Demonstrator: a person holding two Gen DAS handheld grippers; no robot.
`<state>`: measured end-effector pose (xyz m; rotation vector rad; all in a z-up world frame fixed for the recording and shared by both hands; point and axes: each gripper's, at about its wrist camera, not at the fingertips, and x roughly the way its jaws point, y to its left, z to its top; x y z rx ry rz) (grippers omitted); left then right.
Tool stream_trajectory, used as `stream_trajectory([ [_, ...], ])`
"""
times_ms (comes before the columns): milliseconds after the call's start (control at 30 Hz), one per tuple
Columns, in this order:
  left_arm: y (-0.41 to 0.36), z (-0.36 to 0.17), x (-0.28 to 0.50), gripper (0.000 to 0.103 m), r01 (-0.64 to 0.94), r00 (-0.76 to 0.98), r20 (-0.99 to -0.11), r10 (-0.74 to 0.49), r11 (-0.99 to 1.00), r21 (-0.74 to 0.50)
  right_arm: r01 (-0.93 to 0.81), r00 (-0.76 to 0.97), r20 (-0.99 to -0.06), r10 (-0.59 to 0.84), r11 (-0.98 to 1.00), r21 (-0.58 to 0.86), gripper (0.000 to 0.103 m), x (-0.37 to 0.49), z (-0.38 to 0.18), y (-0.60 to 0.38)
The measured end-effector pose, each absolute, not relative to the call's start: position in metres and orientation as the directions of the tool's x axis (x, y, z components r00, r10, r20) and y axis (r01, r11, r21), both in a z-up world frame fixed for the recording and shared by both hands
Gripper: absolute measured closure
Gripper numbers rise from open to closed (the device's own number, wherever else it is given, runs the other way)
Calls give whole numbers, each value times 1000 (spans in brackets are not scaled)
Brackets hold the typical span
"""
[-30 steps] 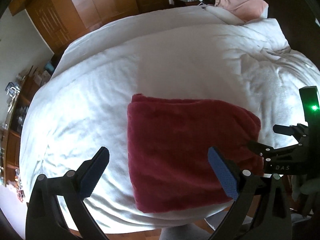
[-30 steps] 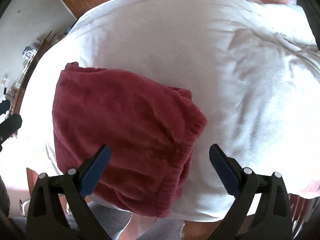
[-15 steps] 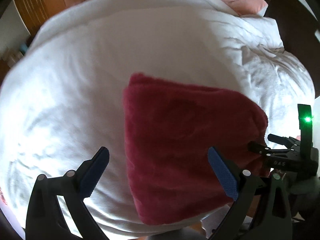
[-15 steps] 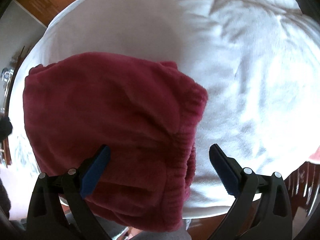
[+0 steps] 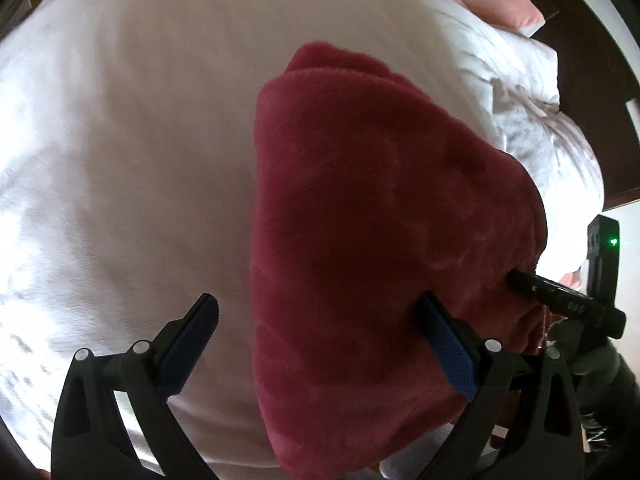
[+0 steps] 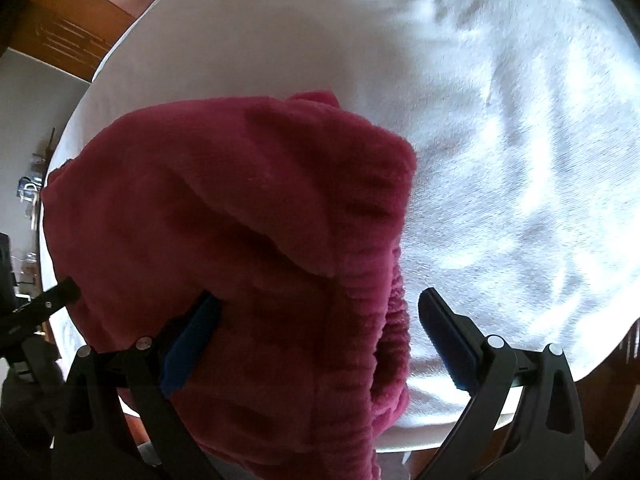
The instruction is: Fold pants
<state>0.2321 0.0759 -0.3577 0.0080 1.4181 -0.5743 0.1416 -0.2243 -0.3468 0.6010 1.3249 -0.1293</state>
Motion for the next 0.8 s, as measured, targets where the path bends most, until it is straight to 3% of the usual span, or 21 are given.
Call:
stream_trajectory([
  [267,87,-389,246,5,280,-51,-897,-439,856,-434,423,270,-900,342,798,430,3,141,-363,-241],
  [800,106,-414,255,5,197,-144,-852,-504,829,-523,432,275,-827,491,705,563,3,145,-399,-254],
])
